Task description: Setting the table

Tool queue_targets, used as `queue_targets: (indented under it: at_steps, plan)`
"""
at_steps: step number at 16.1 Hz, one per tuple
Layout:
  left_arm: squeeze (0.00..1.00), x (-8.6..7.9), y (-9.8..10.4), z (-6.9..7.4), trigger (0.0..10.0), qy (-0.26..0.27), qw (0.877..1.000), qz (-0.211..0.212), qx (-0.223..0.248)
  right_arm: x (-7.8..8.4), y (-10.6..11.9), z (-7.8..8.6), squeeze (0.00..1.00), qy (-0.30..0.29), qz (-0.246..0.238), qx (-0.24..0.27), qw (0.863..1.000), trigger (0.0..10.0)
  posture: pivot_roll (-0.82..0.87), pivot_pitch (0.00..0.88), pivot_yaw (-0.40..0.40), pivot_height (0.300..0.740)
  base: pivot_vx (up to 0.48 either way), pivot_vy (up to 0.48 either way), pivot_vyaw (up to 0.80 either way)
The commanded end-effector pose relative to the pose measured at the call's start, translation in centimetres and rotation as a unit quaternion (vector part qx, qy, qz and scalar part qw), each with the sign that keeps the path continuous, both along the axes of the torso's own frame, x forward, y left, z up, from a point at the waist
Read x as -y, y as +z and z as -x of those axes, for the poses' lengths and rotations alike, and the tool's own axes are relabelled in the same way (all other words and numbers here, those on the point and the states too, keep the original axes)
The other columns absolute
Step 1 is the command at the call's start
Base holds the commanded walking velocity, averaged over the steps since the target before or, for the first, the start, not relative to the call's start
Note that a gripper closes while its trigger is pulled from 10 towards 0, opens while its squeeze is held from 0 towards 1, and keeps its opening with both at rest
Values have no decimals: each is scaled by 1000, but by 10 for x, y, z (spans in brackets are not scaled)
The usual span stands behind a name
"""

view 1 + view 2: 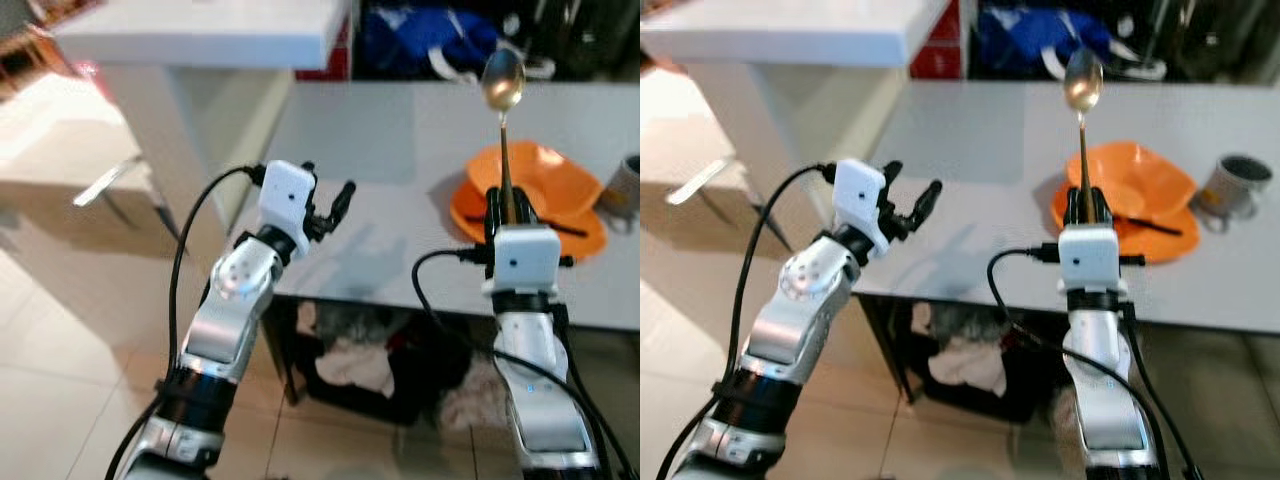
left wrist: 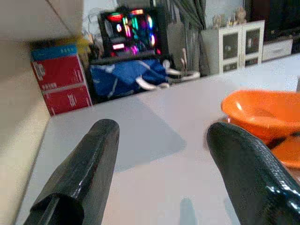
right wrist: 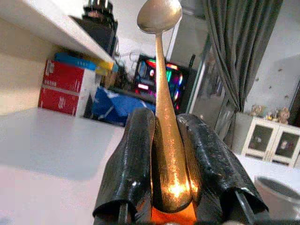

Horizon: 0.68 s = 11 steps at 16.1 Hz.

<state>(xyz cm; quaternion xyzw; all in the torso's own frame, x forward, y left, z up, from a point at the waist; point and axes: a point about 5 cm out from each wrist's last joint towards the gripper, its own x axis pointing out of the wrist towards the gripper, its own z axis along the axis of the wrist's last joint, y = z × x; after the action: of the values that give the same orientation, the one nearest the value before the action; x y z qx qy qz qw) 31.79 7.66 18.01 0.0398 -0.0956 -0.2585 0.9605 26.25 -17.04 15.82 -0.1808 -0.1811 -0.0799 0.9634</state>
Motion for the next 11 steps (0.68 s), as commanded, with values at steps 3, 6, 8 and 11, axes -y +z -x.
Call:
queue_targets:
  at_steps: [3,6,8,11]
  plan:
    - [0,0,1,0,10000,2,1000,-2,-2,0,2,-2,0,4,-15,0,1000,0,4,0,81,740,480,0,0]
    - [0,-1,0,0,10000,6,1000,-3,-5,-1,0,-4,0,6,-18,-5,1000,0,8,0,80,740,480,0,0]
    - [0,-2,-1,0,10000,11,1000,-2,-8,-1,-1,-4,0,8,-20,-8,1000,0,8,0,80,740,480,0,0]
    - [0,-2,-1,0,10000,9,1000,-1,-10,-1,-2,-5,0,7,-25,-12,1000,0,8,0,79,740,114,0,0]
